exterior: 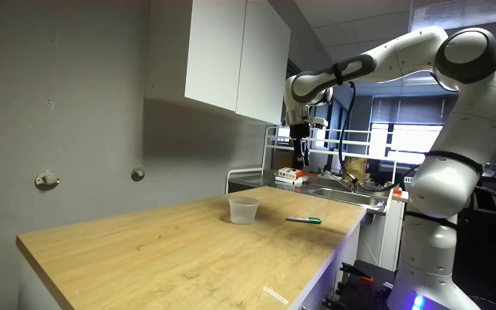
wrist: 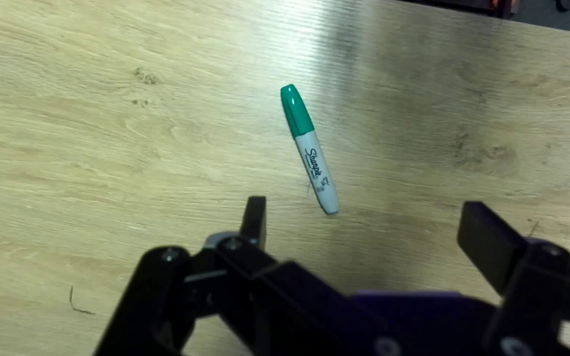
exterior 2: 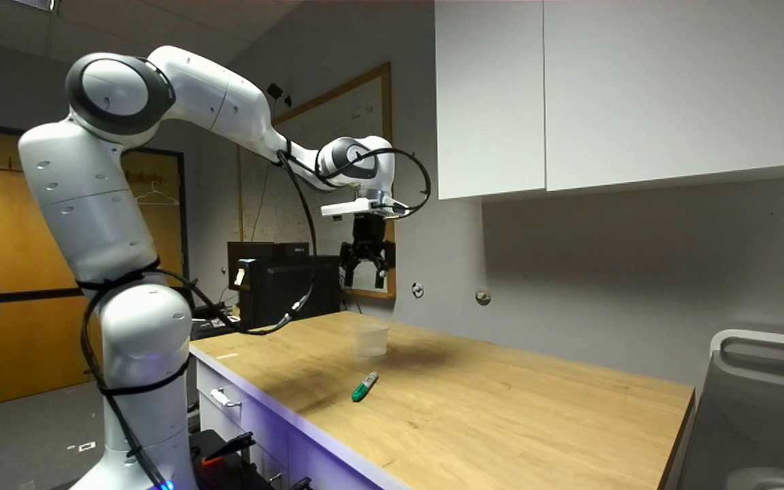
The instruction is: Put the marker inside the bowl
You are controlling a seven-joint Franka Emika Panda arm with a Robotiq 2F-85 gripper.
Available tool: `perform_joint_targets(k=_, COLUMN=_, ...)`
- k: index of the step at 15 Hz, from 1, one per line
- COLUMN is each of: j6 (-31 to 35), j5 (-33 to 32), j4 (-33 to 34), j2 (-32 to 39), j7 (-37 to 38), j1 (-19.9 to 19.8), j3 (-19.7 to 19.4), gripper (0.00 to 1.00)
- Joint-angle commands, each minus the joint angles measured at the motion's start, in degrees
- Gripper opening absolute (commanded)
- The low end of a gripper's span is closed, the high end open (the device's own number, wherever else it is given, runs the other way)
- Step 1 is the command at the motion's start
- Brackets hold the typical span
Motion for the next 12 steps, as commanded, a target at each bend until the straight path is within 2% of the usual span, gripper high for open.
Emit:
perform_joint_targets(k=1, j6=2.92, j5=1.45, j4=-0.55, j2=1.55, j7=-5.11, j1=0.2, j3=-1.98, gripper=1.0)
perform_joint_targets(k=7, j6=7.52, j5=5.81, j4=-2.42, j2=5.62, j7=-15.5, j1=-0.2, j3=-5.14, gripper=1.0)
perform_joint_targets(k=12, j6=8.84, j5=6.56, j4=-3.16, j2=10.45, j7=-18.85, j1=-0.93, j3=-5.45, gripper=1.0)
